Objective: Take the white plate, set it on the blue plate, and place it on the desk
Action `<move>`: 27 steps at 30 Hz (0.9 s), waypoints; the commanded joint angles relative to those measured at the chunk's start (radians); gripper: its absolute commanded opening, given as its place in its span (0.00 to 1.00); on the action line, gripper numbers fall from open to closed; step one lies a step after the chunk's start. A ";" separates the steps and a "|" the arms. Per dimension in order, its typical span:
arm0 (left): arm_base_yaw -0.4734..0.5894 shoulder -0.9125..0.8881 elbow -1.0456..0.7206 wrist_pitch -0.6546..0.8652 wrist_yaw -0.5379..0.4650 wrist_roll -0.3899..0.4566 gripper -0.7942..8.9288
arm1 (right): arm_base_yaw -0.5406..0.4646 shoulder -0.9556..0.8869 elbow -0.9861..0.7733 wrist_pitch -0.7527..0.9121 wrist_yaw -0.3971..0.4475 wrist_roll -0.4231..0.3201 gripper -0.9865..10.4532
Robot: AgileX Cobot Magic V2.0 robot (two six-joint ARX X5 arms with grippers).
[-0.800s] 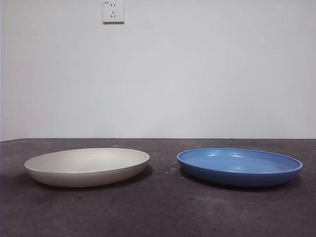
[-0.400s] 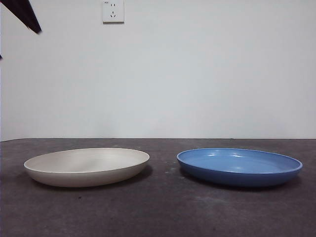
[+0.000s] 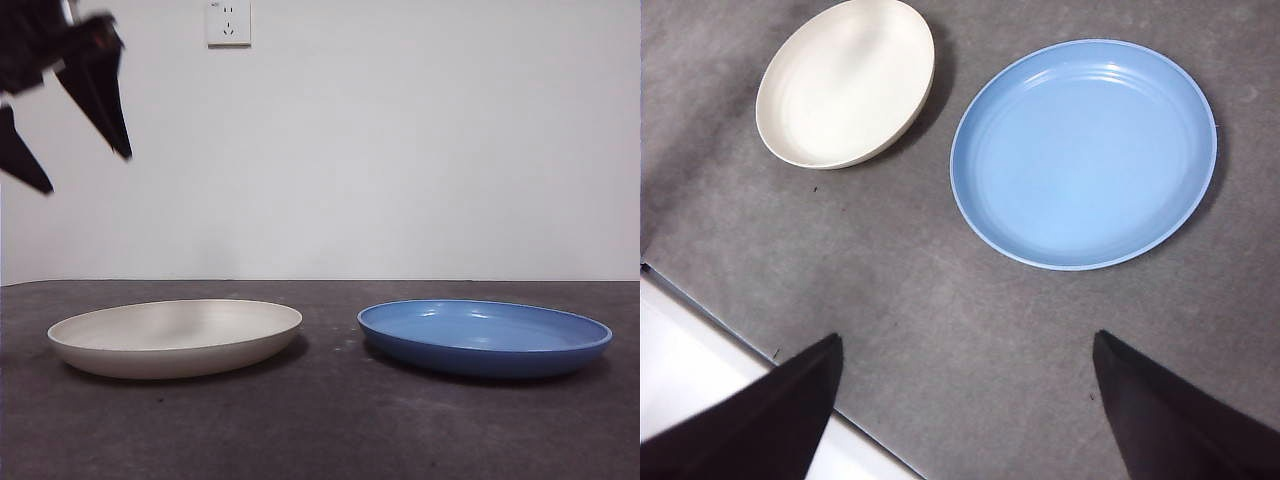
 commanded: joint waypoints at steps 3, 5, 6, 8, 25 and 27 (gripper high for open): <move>-0.001 0.116 0.026 0.005 -0.006 0.045 0.56 | 0.005 0.008 0.020 0.006 -0.006 0.004 0.44; 0.003 0.158 0.026 0.014 -0.007 0.049 0.56 | 0.005 0.008 0.020 0.006 -0.006 0.004 0.44; 0.006 0.178 0.026 0.023 -0.007 0.050 0.56 | 0.005 0.008 0.020 0.006 -0.006 0.004 0.44; 0.007 0.212 0.026 0.044 -0.007 0.050 0.56 | 0.005 0.008 0.020 0.006 -0.006 0.004 0.44; 0.009 0.352 0.026 0.145 -0.007 0.050 0.56 | 0.005 0.008 0.020 0.006 -0.006 0.004 0.44; 0.009 0.362 0.026 0.154 -0.007 0.050 0.56 | 0.005 0.008 0.020 0.006 -0.006 0.004 0.44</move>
